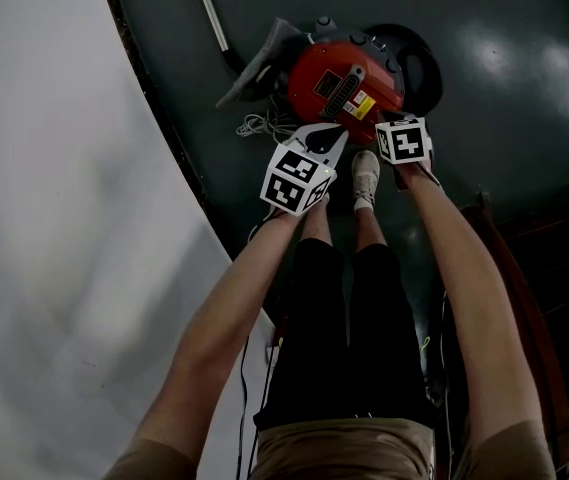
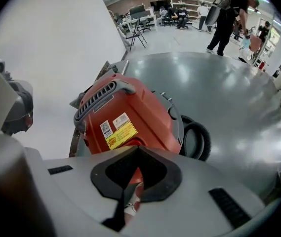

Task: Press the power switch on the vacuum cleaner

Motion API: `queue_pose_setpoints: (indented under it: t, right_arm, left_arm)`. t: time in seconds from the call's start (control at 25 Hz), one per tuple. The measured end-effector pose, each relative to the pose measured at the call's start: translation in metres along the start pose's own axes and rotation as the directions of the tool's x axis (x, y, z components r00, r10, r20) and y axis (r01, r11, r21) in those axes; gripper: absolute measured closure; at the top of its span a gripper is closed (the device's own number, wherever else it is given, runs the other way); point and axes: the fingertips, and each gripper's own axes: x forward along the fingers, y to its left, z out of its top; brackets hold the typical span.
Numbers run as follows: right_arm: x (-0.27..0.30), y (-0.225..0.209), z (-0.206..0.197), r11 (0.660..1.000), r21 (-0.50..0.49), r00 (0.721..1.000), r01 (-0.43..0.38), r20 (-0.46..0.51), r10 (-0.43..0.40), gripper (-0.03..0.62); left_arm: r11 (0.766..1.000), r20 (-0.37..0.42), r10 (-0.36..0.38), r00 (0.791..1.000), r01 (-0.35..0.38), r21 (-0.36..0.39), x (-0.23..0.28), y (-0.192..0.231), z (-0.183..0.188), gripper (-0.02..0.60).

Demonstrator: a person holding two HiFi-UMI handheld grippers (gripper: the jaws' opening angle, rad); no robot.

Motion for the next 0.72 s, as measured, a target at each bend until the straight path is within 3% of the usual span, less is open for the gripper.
queue_pose_setpoints:
  t: [0.12, 0.2, 0.28, 0.36, 0.48, 0.6, 0.72]
  right_arm:
    - [0.002, 0.000, -0.001, 1.000, 0.021, 0.999, 0.000, -0.044, 0.001, 0.585]
    - [0.001, -0.002, -0.002, 0.988, 0.151, 0.998, -0.034, -0.045, 0.041, 0.585]
    - [-0.008, 0.000, 0.001, 0.950, 0.291, 0.993, -0.113, 0.022, 0.112, 0.585]
    - [-0.026, 0.009, 0.002, 0.909, 0.362, 0.977, -0.208, 0.126, 0.173, 0.585]
    - [-0.065, 0.028, -0.018, 0.890, 0.343, 0.951, -0.300, 0.183, 0.250, 0.585]
    - [-0.099, 0.035, -0.052, 0.920, 0.266, 0.956, -0.289, 0.123, 0.265, 0.585]
    - [-0.145, 0.034, -0.055, 0.921, 0.261, 0.953, -0.290, 0.166, 0.253, 0.585]
  left_arm:
    - [1.000, 0.007, -0.006, 1.000, 0.006, -0.005, 0.000, -0.010, 0.003, 0.577]
    - [1.000, 0.025, -0.016, 1.000, 0.016, 0.006, -0.003, -0.020, 0.012, 0.577]
    - [0.999, 0.045, -0.027, 0.999, 0.026, 0.025, -0.009, -0.030, 0.021, 0.577]
    - [0.999, 0.058, -0.031, 0.998, 0.028, 0.043, -0.018, -0.039, 0.028, 0.577]
    - [0.998, 0.070, -0.024, 0.997, 0.020, 0.055, -0.039, -0.057, 0.037, 0.577]
    - [0.999, 0.089, 0.000, 0.996, -0.005, 0.050, -0.067, -0.077, 0.051, 0.577]
    - [0.998, 0.124, 0.020, 0.992, -0.027, 0.053, -0.100, -0.103, 0.072, 0.577]
